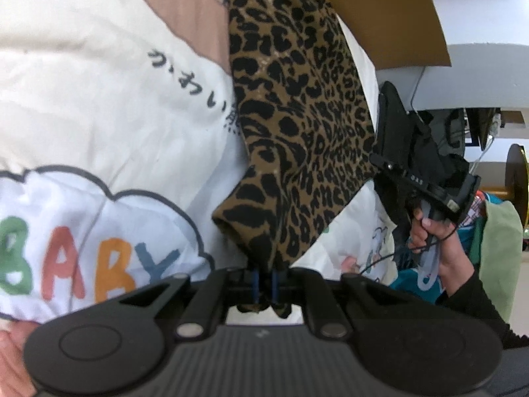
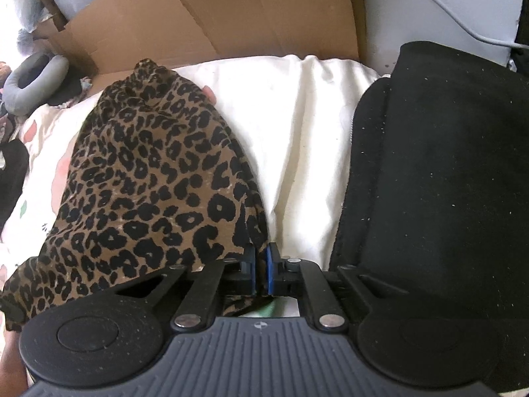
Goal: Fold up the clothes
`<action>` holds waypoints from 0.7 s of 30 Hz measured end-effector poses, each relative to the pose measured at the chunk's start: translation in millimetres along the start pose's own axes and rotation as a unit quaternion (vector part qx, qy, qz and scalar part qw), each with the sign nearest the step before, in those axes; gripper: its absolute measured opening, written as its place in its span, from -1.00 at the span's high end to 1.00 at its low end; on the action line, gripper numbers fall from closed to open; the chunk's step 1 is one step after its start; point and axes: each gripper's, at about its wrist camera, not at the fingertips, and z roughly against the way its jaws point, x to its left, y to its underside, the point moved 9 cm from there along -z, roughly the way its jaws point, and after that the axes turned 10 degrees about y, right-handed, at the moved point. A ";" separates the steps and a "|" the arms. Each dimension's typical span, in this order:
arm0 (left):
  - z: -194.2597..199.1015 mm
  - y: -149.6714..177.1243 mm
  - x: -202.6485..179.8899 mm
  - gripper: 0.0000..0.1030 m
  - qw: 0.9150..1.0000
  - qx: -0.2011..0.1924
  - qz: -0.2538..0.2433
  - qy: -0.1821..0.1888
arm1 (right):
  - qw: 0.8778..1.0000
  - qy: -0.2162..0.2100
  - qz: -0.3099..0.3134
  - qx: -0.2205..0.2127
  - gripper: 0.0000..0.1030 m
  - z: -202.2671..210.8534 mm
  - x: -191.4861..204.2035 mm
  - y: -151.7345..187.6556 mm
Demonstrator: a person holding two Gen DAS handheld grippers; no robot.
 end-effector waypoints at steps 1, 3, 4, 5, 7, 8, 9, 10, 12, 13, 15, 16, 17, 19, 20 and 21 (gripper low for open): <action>5.3 -2.2 -2.9 0.88 1.000 -0.005 0.001 0.002 | 1.000 -0.002 -0.003 0.002 0.93 2.2 1.2 0.0; 15.9 -6.6 -8.7 0.88 1.000 -0.015 0.003 0.006 | 1.000 -0.006 -0.009 0.006 0.93 6.8 3.0 -0.5; 21.3 -8.9 -11.6 0.88 1.000 -0.020 0.004 0.008 | 1.000 -0.009 -0.012 0.008 0.93 9.0 3.4 -1.3; 27.2 -10.7 -16.0 0.89 1.000 -0.025 -0.003 0.007 | 1.000 -0.012 -0.015 0.010 0.93 12.0 4.2 -1.7; 37.2 -11.6 -20.5 0.89 0.999 -0.031 -0.009 0.005 | 0.999 -0.022 -0.024 0.014 0.93 15.8 6.4 -2.5; 42.2 -12.1 -22.8 0.89 0.999 -0.034 -0.012 0.004 | 0.999 -0.028 -0.029 0.017 0.93 17.5 7.9 -2.2; 47.2 -12.6 -25.1 0.89 0.999 -0.037 -0.015 0.003 | 0.999 -0.034 -0.033 0.019 0.93 19.2 9.5 -1.4; 53.1 -13.2 -25.4 0.89 0.999 -0.039 -0.018 -0.002 | 0.998 -0.040 -0.037 0.022 0.93 20.2 10.6 -0.5; 65.0 -14.3 -26.1 0.89 0.999 -0.044 -0.025 -0.012 | 0.997 -0.053 -0.048 0.029 0.93 22.0 13.8 3.1; 71.0 -14.9 -26.4 0.89 0.998 -0.046 -0.029 -0.017 | 0.997 -0.056 -0.052 0.033 0.93 22.6 16.5 6.6; 83.3 -20.9 -26.2 0.89 0.997 -0.054 -0.038 -0.030 | 0.996 -0.061 -0.060 0.039 0.93 23.5 22.6 14.5; 89.5 -23.9 -26.1 0.89 0.997 -0.058 -0.042 -0.036 | 0.995 -0.064 -0.063 0.043 0.93 24.0 25.7 18.5; 96.1 -27.9 -25.3 0.90 0.996 -0.062 -0.043 -0.042 | 0.995 -0.068 -0.065 0.046 0.93 24.2 29.2 23.2; 108.4 -33.6 -22.5 0.90 0.995 -0.069 -0.048 -0.051 | 0.993 -0.079 -0.067 0.055 0.93 24.6 37.3 30.7; 112.7 -36.1 -21.1 0.90 0.995 -0.073 -0.049 -0.055 | 0.992 -0.085 -0.068 0.060 0.93 24.9 41.4 34.3; 115.3 -37.7 -19.6 0.90 0.994 -0.075 -0.050 -0.060 | 0.991 -0.090 -0.069 0.064 0.93 25.1 45.4 37.9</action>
